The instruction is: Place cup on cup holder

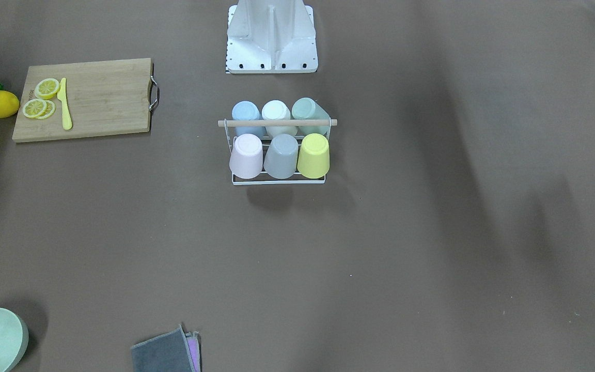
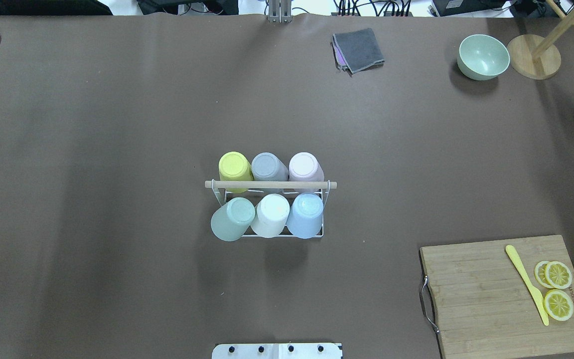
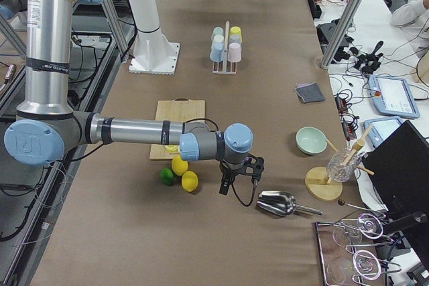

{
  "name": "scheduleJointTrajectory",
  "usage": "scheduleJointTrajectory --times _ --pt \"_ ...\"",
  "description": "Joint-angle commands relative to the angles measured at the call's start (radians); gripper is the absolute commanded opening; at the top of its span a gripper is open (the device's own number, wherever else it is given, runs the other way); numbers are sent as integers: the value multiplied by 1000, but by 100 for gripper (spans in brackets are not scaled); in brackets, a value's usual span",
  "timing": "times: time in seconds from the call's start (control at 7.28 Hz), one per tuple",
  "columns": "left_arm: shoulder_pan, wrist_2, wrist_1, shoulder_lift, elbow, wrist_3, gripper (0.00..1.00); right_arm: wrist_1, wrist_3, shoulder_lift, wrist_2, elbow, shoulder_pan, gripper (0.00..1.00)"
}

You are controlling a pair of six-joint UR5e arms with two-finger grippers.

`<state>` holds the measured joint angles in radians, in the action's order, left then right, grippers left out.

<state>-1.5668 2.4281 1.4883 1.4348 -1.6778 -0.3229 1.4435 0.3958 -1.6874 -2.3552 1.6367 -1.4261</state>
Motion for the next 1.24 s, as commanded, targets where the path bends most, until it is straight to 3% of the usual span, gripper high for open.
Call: scheduleJointTrajectory --times 0.0,1.1 --pt "-6 -6 -153 9 -83 18 98 0 0 0 1 -1 1 100" --pt "-4 -15 -165 18 -79 18 98 -2 0 2 4 -5 1 100"
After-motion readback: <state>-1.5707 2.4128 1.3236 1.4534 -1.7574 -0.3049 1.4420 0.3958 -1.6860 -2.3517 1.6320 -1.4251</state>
